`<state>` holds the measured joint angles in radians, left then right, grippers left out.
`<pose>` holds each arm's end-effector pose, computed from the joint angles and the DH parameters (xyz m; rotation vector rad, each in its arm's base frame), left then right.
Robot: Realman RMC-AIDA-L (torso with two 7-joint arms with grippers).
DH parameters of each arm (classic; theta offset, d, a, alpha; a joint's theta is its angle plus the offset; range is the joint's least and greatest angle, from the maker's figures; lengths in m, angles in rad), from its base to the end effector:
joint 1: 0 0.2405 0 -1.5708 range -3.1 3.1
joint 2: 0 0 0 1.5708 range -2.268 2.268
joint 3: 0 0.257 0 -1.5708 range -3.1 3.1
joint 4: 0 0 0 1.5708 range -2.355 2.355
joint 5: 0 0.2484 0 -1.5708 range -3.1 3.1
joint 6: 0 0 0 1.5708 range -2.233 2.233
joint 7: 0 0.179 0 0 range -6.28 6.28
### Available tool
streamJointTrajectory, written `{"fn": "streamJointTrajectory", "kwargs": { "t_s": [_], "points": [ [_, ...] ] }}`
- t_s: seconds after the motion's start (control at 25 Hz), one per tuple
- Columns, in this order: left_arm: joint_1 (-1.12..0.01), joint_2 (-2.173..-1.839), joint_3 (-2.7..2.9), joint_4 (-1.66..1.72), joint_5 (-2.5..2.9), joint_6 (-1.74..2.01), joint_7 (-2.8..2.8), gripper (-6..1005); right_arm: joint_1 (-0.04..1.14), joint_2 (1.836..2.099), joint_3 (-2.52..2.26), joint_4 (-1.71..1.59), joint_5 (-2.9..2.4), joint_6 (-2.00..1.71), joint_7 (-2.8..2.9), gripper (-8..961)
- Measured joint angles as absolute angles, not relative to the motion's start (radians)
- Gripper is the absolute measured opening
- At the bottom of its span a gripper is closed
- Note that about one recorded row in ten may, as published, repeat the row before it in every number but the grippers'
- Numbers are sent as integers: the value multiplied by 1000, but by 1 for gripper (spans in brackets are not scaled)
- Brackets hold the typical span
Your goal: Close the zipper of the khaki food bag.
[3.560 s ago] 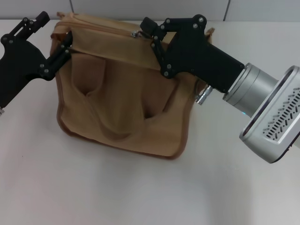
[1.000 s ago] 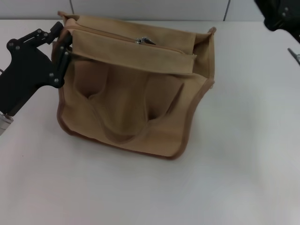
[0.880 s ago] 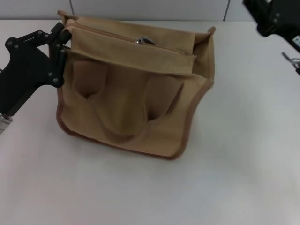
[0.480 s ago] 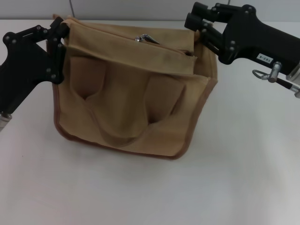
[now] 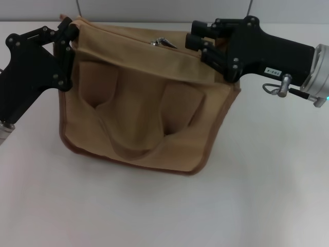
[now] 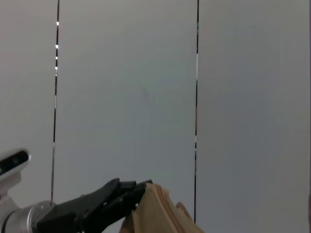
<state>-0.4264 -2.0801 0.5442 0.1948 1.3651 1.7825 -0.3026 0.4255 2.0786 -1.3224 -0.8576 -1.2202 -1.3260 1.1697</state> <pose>-0.2758 0.3294 -0.0030 -1.9050 0.1253 -1.0888 0.1584 0.3922 -0.0377 -2.5500 0.1249 1.0772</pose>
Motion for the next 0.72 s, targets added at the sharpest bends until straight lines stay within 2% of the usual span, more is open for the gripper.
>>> {"fn": "streamJointTrajectory", "kwargs": {
  "t_s": [0.72],
  "points": [
    [-442, -2080, 546, 195, 1367, 1790, -302, 21, 468, 2079, -1333, -878, -1286, -1296, 1195, 211]
  ]
}}
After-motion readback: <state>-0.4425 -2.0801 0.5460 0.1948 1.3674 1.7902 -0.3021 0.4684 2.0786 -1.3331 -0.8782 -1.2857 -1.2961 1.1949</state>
